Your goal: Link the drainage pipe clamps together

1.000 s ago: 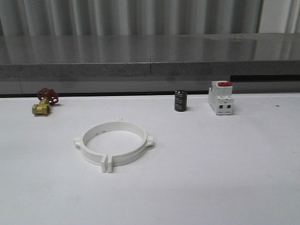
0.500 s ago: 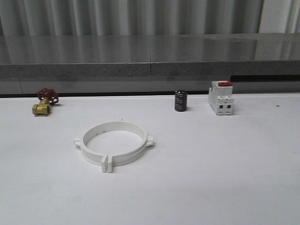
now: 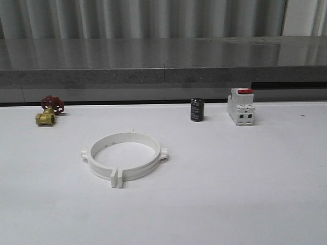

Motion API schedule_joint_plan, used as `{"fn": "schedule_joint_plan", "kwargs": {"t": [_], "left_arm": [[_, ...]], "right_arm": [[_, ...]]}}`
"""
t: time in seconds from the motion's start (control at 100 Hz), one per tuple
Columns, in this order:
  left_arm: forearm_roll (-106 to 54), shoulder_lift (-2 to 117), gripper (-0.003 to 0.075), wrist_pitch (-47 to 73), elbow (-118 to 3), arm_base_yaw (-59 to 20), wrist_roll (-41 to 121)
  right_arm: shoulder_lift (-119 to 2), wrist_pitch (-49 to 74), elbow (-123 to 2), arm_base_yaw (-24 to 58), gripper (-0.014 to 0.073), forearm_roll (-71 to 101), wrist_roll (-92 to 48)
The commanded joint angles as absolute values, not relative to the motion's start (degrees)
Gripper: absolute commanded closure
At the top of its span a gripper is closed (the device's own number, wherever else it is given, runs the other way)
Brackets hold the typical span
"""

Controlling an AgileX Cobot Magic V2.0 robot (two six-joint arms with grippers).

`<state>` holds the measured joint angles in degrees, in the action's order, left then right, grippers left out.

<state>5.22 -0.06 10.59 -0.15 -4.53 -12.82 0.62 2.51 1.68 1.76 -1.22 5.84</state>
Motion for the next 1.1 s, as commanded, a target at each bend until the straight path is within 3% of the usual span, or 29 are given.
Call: {"fn": "schedule_joint_plan", "kwargs": {"t": [0.0, 1.09], "left_arm": [[5.7, -2.2, 0.0741, 2.8, 1.5, -3.4, -12.6], [7.2, -2.0, 0.0741, 0.6, 2.5, -2.7, -12.6]], "right_arm": [[1.7, -2.3, 0.5, 1.7, 0.0661, -1.7, 5.4], [1.7, -2.3, 0.5, 1.7, 0.0661, -1.7, 5.4]]}}
